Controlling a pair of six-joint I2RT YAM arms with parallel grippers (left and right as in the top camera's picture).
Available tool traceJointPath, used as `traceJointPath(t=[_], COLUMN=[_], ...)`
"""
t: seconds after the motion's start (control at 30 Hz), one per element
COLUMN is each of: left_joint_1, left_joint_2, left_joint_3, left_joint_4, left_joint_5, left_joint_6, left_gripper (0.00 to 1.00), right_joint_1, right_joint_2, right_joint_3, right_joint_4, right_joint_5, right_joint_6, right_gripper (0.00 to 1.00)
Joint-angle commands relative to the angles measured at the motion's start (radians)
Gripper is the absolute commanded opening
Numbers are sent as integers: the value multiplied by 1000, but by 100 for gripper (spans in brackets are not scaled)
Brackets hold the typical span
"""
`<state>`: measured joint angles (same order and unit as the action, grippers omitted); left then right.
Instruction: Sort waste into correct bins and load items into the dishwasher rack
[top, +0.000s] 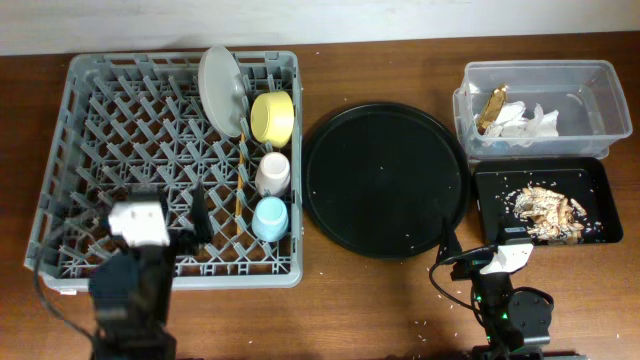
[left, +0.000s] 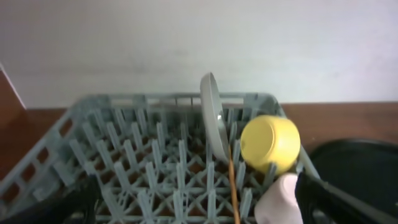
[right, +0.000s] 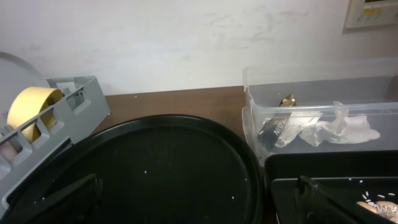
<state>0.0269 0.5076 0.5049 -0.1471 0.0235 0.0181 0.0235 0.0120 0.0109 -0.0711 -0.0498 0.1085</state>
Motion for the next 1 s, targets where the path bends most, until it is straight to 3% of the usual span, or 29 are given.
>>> traceJointPath(t=[0.0,0.13,0.47,0.7,0.97], left_joint_1=[11,11,22,23,22], left_joint_2=[-150,-269,-493,-503,-502], left_joint_3=[-182,-312,-479,-497,-496], left_joint_4=[114,195,199,63,71], left_joint_5=[45,49,49,46,44], left_joint_6=[101,146,246,243,230], left_gripper=[99,99,99,99,99], right_joint_1=[9,9,9,9,9], right_joint_2=[-6,-6,-6,-6,-6], right_joint_3=[-5,-5,-5,-5,-5], right_joint_4=[-4,-4,-4,-4,-4], right_joint_5=[1,1,1,1,1], right_joint_6=[0,0,0,0,0], right_gripper=[98,99,98,98,99])
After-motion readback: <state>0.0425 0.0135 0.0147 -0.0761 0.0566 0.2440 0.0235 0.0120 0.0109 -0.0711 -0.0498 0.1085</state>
